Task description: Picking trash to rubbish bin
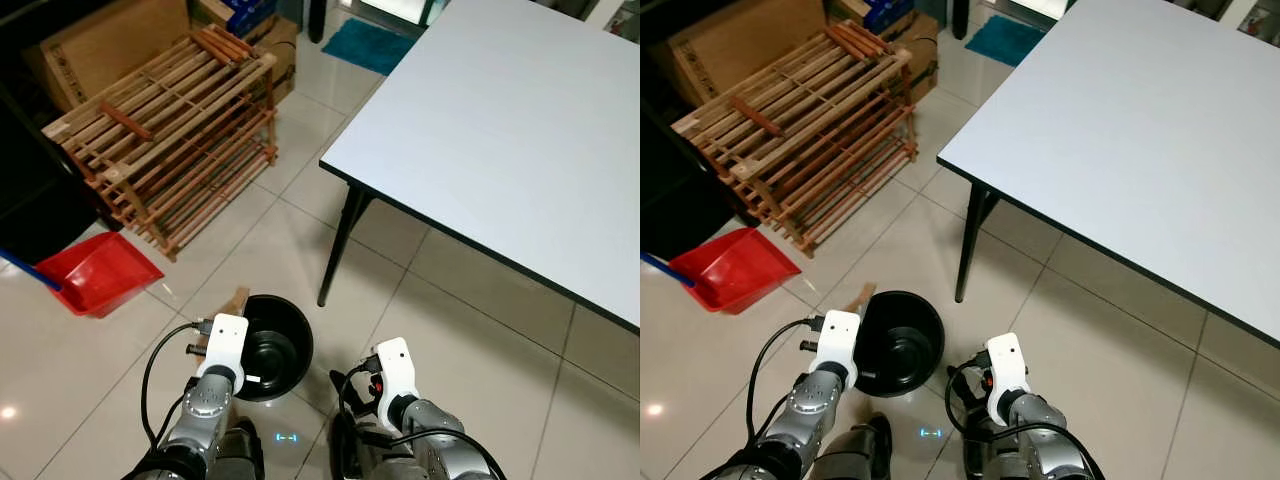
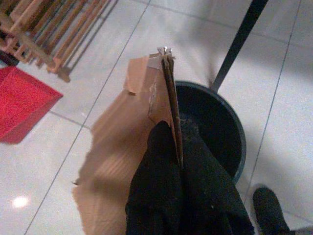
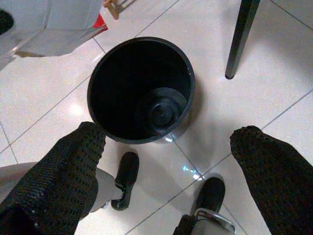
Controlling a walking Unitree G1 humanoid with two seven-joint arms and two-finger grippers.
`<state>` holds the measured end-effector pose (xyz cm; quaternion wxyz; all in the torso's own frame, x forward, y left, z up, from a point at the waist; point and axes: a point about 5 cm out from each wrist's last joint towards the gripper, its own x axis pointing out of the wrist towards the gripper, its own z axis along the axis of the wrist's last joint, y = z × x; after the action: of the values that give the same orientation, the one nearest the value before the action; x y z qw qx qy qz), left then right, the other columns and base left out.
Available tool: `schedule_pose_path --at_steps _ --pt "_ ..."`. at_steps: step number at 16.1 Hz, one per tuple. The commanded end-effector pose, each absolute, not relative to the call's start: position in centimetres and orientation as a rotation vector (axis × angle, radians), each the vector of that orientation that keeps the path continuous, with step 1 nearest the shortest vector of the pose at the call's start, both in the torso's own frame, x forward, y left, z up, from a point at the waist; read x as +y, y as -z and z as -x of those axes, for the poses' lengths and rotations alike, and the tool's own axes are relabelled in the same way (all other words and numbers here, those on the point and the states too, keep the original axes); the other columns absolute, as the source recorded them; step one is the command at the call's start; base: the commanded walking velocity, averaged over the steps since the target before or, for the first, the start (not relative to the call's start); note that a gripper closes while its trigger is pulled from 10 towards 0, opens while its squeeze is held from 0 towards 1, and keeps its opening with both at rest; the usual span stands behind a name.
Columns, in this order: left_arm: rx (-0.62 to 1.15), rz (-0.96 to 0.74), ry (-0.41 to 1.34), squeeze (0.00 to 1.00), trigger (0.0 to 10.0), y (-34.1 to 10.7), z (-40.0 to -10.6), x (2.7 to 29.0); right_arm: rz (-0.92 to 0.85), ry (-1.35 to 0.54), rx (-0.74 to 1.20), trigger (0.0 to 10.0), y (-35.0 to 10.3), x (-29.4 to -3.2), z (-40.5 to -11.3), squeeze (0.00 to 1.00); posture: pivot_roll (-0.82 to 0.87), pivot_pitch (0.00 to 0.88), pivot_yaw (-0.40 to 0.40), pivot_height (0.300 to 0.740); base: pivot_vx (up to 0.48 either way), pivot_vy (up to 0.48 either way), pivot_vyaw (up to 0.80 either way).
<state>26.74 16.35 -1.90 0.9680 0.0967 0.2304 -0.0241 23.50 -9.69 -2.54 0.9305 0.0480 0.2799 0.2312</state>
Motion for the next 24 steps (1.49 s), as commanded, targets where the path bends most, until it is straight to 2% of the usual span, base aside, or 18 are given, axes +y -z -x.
schedule_pose_path --at_steps 1,6,9,13,17,23,24 --pt "0.532 -0.197 0.069 0.0 10.0 3.1 -25.5 16.2 -0.091 -0.456 0.604 10.0 3.2 -10.0 -22.8 0.0 -0.04 0.302 -0.06 0.74 0.0 0.0 0.0" --pt "0.569 -0.209 0.08 0.0 10.0 3.6 -25.2 16.1 -0.043 -0.364 0.626 10.0 3.7 -11.1 -23.0 0.0 -0.03 0.292 -0.059 0.74 0.0 0.0 0.0" --pt "0.581 -0.199 0.125 0.0 10.0 3.6 -25.4 15.1 -0.032 -0.319 0.608 10.0 3.4 -11.6 -23.7 0.0 -0.04 0.276 -0.066 0.74 0.0 0.0 0.0" --pt "0.57 -0.131 0.265 0.0 10.0 3.6 -25.2 12.9 -0.128 -0.476 0.613 10.0 3.0 -10.4 -23.4 0.0 -0.05 0.276 -0.067 0.74 0.0 0.0 0.0" --pt "0.564 -0.141 0.282 0.0 10.0 3.5 -25.4 13.0 -0.214 -0.563 0.607 10.0 2.6 -9.5 -23.1 0.0 -0.05 0.274 -0.061 0.74 0.0 0.0 0.0" --pt "0.574 -0.191 0.28 0.0 10.0 3.6 -25.4 13.4 -0.223 -0.581 0.616 10.0 2.5 -9.5 -22.8 0.0 -0.05 0.273 -0.061 0.74 0.0 0.0 0.0" --pt "0.574 -0.19 0.281 0.36 10.0 3.6 -25.3 13.3 -0.225 -0.581 0.617 10.0 2.5 -9.6 -22.8 0.0 -0.05 0.273 -0.061 0.74 0.0 0.0 0.0"
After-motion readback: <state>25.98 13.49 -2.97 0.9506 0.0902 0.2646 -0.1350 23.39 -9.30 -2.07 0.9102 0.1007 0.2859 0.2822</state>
